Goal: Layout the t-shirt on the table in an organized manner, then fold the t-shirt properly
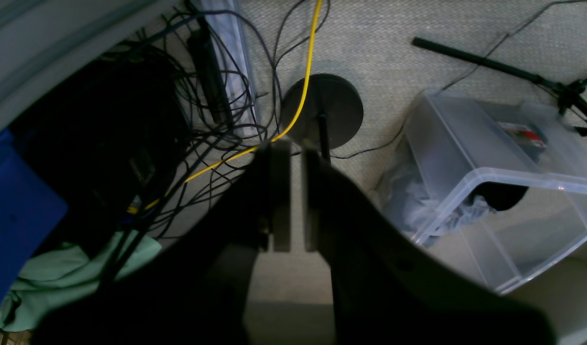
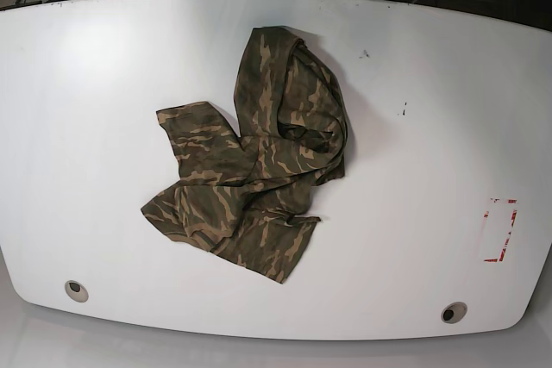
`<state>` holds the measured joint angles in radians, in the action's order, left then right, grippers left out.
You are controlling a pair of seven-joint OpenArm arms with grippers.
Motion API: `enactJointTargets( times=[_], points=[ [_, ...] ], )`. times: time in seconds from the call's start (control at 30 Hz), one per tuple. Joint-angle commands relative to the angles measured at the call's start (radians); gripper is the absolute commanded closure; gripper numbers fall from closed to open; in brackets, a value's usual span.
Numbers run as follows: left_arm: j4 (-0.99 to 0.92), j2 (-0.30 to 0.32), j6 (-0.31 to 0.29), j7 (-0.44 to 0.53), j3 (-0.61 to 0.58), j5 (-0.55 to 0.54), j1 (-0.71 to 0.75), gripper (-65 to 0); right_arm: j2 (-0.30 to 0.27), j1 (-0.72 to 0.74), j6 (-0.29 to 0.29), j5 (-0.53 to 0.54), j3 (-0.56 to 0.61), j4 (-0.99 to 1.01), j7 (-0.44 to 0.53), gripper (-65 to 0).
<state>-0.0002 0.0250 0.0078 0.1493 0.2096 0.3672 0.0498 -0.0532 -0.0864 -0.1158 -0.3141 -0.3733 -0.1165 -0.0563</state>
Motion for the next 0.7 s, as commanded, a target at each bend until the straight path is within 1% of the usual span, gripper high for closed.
enactJointTargets(
  times=[0.0,0.67],
  points=[
    [0.000,-0.001,0.005,0.008,-0.004,-0.005,0.008,-0.3,-0.003,-0.009,-0.005,0.003,-0.003,-0.019,0.002,-3.5],
    [0.000,0.001,0.003,0.008,-0.004,-0.007,0.011,-0.8,-0.004,-0.011,-0.003,-0.001,0.004,-0.016,-0.005,-3.4]
  ],
)
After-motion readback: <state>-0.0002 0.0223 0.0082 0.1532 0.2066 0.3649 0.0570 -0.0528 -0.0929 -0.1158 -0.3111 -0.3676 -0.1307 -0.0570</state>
